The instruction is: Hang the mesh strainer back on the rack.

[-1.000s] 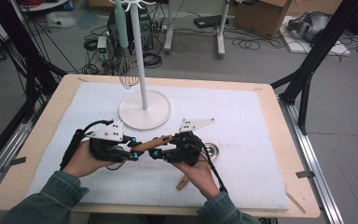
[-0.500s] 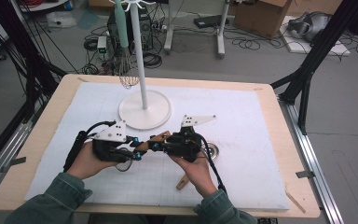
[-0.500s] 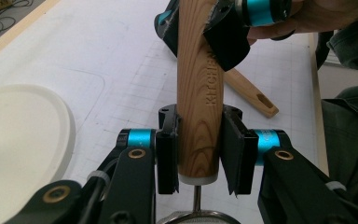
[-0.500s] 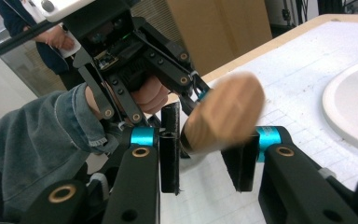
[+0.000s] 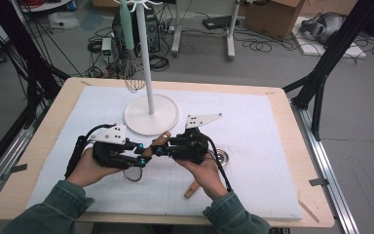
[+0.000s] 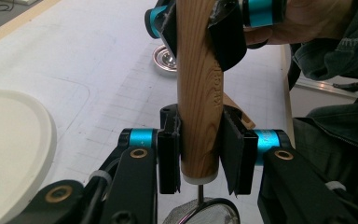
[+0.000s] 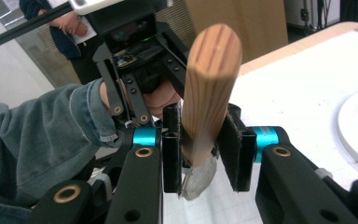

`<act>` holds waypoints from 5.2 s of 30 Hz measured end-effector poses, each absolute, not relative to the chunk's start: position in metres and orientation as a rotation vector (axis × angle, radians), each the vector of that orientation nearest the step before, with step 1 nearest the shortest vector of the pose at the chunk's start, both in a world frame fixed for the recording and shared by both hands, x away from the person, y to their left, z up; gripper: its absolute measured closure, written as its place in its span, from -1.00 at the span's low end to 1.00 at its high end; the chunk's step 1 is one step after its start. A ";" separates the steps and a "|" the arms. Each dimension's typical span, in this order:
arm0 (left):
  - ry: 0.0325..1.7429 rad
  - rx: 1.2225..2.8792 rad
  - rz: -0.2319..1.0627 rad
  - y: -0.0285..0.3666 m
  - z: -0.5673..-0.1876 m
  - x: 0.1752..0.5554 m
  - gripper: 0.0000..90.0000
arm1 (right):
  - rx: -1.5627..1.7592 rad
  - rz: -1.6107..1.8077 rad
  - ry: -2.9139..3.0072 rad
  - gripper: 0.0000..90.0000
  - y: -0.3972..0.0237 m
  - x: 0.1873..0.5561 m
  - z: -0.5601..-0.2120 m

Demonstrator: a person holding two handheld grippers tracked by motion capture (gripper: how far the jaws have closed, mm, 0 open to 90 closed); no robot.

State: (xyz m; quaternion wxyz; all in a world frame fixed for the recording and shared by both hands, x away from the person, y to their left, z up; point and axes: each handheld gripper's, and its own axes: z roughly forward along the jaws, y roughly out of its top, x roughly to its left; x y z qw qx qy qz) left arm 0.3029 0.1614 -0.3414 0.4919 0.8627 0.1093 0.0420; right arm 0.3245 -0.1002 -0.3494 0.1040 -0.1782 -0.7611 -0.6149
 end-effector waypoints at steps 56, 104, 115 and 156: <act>0.508 1.968 0.295 0.218 -0.347 0.280 -0.19 | -0.203 -1.616 -2.507 0.62 -0.059 0.407 -0.246; 0.612 1.957 0.365 0.248 -0.369 0.276 -0.26 | -0.222 -1.611 -2.622 0.61 -0.033 0.471 -0.160; 0.612 1.958 0.365 0.250 -0.369 0.275 -0.26 | -0.266 -1.617 -2.663 0.61 -0.029 0.487 -0.141; 0.612 1.953 0.363 0.254 -0.370 0.274 -0.26 | -0.423 -1.645 -2.693 0.59 -0.026 0.509 -0.128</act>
